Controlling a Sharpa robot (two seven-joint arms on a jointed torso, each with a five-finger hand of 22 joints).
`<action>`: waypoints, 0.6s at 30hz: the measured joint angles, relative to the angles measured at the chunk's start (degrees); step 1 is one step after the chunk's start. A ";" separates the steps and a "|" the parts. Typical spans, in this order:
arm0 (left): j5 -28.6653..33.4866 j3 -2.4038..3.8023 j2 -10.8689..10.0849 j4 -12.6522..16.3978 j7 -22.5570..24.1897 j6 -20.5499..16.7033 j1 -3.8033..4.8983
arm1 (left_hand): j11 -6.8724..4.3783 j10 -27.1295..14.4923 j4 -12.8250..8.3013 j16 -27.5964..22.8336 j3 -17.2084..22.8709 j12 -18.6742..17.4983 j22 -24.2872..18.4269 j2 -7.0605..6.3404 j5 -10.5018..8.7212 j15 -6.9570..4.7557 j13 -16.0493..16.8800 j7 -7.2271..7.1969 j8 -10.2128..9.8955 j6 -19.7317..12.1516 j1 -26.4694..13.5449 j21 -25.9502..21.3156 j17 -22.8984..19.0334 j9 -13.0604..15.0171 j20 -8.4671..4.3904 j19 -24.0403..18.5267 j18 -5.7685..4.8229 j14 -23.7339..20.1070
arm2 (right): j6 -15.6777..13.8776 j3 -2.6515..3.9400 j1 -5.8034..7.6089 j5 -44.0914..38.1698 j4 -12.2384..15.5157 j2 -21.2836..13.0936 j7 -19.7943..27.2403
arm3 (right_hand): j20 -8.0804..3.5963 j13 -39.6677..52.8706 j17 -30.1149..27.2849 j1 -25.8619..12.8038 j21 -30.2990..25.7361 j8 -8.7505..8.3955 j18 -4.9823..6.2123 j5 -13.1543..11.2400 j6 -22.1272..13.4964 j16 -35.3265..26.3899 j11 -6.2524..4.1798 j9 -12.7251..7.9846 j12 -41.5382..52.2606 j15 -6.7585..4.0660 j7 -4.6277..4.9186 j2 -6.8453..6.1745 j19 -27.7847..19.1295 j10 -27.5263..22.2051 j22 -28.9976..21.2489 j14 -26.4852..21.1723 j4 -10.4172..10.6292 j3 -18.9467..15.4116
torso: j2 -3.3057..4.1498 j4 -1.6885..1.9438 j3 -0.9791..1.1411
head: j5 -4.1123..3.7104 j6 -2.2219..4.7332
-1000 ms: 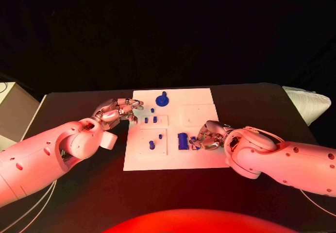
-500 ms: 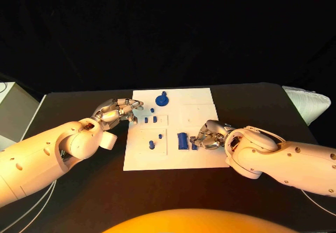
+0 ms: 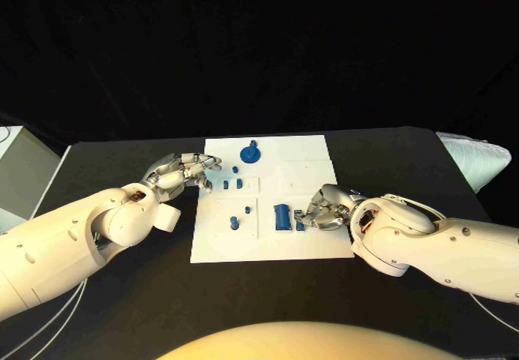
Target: Assemble the parts on the task board
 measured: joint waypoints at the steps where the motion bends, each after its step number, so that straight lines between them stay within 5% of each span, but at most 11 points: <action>1: -0.02 0.00 0.00 -0.01 -0.01 0.00 -0.03 | 0.00 0.00 0.00 0.00 0.00 0.00 0.00 0.00 0.00 0.00 0.00 0.00 0.00 0.00 0.00 0.00 0.00 0.00 0.00 0.00 0.00 0.00 | -0.10 0.02 0.01 0.24 0.13 -0.27 0.29 | 0.00 0.00 0.00 0.12 -0.62 0.00 0.00 0.57 0.00 0.00 0.00 0.00 0.00 0.00 0.00 -0.66 0.00 0.00 0.00 0.00 -0.05 -0.66 | -0.01 0.00 -0.01 | 0.01 -0.01; 8: -0.17 0.00 0.00 -0.03 -0.04 0.01 -0.19 | 0.00 0.00 0.00 0.00 0.00 0.00 0.00 0.00 0.00 0.00 -0.01 0.00 0.00 0.00 0.00 0.00 0.00 0.00 0.00 0.00 0.00 0.00 | -0.76 0.05 0.04 2.86 0.84 -2.47 4.06 | 0.00 0.00 0.00 5.01 -1.96 1.26 0.00 -1.38 -0.14 0.00 0.00 0.76 0.00 -0.04 0.14 -2.66 0.00 0.00 0.00 -0.01 -0.75 -4.70 | -0.03 -0.03 -0.01 | 0.08 -0.04; 14: -0.24 0.00 0.00 0.02 -0.04 0.01 -0.35 | 0.00 0.00 0.00 0.00 0.00 0.00 0.01 0.00 0.00 0.00 -0.01 0.00 0.00 0.00 0.00 0.00 0.00 0.00 0.00 0.00 0.00 0.00 | -0.62 0.05 0.04 4.58 0.93 -3.52 6.87 | -0.64 -0.01 0.00 13.89 -2.20 4.52 0.00 -6.80 -0.14 0.00 -0.93 3.69 0.00 -0.84 -0.70 -1.25 0.01 0.10 -0.01 0.00 -0.12 -12.76 | -0.04 -0.10 0.03 | 0.08 -0.05; 18: -0.28 0.00 0.00 0.02 0.01 0.00 -0.42 | 0.00 0.00 0.00 0.00 0.00 0.22 0.01 0.00 0.00 0.00 -0.01 0.00 0.00 0.00 0.00 0.00 0.00 0.00 0.00 0.00 0.00 0.00 | -0.44 0.05 -0.03 5.23 0.96 -3.70 7.84 | -0.64 -0.01 0.00 15.66 -2.20 5.35 0.00 -8.30 0.07 0.00 -1.13 4.77 0.00 -0.84 -0.91 -0.47 0.01 -0.09 -0.01 0.00 -0.04 -14.52 | -0.07 -0.13 0.06 | -0.02 -0.04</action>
